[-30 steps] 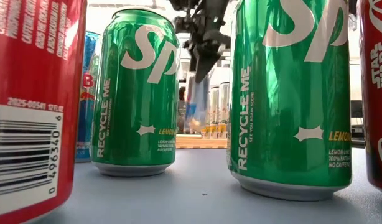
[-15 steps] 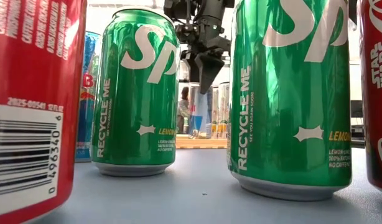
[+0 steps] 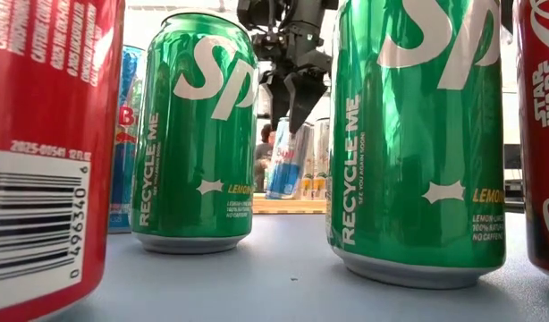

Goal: Place canned beverage on shelf
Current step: Put the blue soda can on the shelf

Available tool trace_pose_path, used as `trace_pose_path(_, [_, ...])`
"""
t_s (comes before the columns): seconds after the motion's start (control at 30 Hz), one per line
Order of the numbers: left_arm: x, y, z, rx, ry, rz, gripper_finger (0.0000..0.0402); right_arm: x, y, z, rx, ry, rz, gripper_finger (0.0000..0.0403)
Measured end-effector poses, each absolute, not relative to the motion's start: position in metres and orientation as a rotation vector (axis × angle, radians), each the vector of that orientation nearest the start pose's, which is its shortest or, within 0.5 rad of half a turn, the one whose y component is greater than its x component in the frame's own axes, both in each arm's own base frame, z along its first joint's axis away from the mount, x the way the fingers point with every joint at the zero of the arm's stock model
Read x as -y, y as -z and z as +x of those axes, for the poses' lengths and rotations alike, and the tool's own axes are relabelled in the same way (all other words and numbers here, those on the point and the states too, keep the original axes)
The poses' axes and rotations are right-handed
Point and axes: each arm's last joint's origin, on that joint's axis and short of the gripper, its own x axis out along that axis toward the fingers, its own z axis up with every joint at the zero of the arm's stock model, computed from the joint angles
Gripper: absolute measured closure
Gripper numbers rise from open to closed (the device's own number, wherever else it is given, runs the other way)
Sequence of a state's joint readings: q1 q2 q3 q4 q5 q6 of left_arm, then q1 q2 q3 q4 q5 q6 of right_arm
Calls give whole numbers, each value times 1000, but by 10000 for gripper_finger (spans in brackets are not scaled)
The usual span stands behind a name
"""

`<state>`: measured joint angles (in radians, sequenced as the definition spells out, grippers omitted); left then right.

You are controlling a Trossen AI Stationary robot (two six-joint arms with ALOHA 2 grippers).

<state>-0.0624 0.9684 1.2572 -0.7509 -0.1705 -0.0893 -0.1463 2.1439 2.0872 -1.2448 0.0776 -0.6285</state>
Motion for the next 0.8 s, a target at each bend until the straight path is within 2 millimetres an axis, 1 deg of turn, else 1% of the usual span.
trace_pose_path(0.23, [6, -405, 174, -456, -123, -15, 186, 71, -299, 424, -1255, -169, -477, 143])
trace_pose_path(0.37, [6, -405, 175, -459, -130, 12, 186, 70, -312, 419, -1215, -130, -463, 143])
trace_pose_path(0.4, [5, -404, 178, -466, -141, 25, 186, 70, -316, 417, -1206, -111, -465, 143])
trace_pose_path(0.47, [2, -403, 181, -471, -173, 48, 186, 70, -330, 411, -1167, -68, -466, 143])
trace_pose_path(0.57, [-6, -399, 197, -474, -176, 68, 186, 66, -358, 394, -1108, 0, -446, 143])
trace_pose_path(0.63, [-13, -391, 212, -511, -135, 94, 186, 62, -377, 378, -1078, 53, -412, 143])
trace_pose_path(0.8, [-35, -376, 249, -508, 5, 199, 185, 49, -430, 328, -944, 157, -299, 143])
